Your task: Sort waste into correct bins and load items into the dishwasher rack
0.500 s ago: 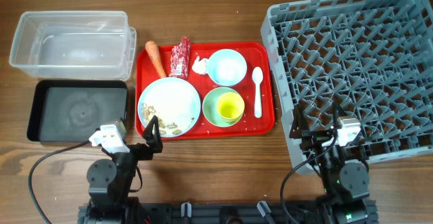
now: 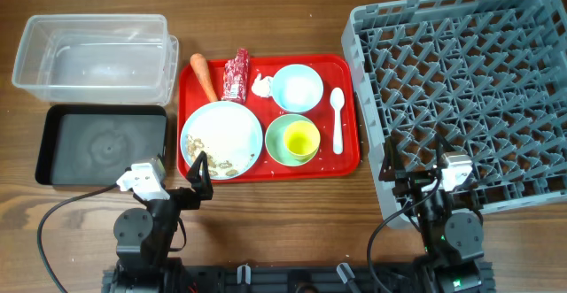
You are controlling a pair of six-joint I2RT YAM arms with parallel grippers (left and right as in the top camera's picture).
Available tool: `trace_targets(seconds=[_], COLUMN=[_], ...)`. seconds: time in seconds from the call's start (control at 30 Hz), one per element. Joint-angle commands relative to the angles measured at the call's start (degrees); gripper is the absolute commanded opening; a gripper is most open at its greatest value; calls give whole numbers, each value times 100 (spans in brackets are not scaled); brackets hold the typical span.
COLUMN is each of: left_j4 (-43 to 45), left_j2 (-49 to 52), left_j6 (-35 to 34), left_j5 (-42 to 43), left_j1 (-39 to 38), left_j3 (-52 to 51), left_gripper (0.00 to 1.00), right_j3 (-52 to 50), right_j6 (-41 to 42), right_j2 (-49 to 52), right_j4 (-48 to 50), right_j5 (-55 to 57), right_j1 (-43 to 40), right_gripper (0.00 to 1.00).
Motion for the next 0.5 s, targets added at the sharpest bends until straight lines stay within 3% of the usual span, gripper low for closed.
trace_targets(seconds=[0.0,0.47], left_j4=[28,24], left_j2=[-42,-42], left_j6=[90,28], left_j5=[-9,131], left_j1=[-20,-20], left_j3=[-31,-31], left_gripper=[100,100], right_j3=[-7,-7], right_j6=[42,33], right_j2=[2,2], right_j4=[20,13], right_j5=[7,-37], right_j1=[-24,-24], right_gripper=[100,100])
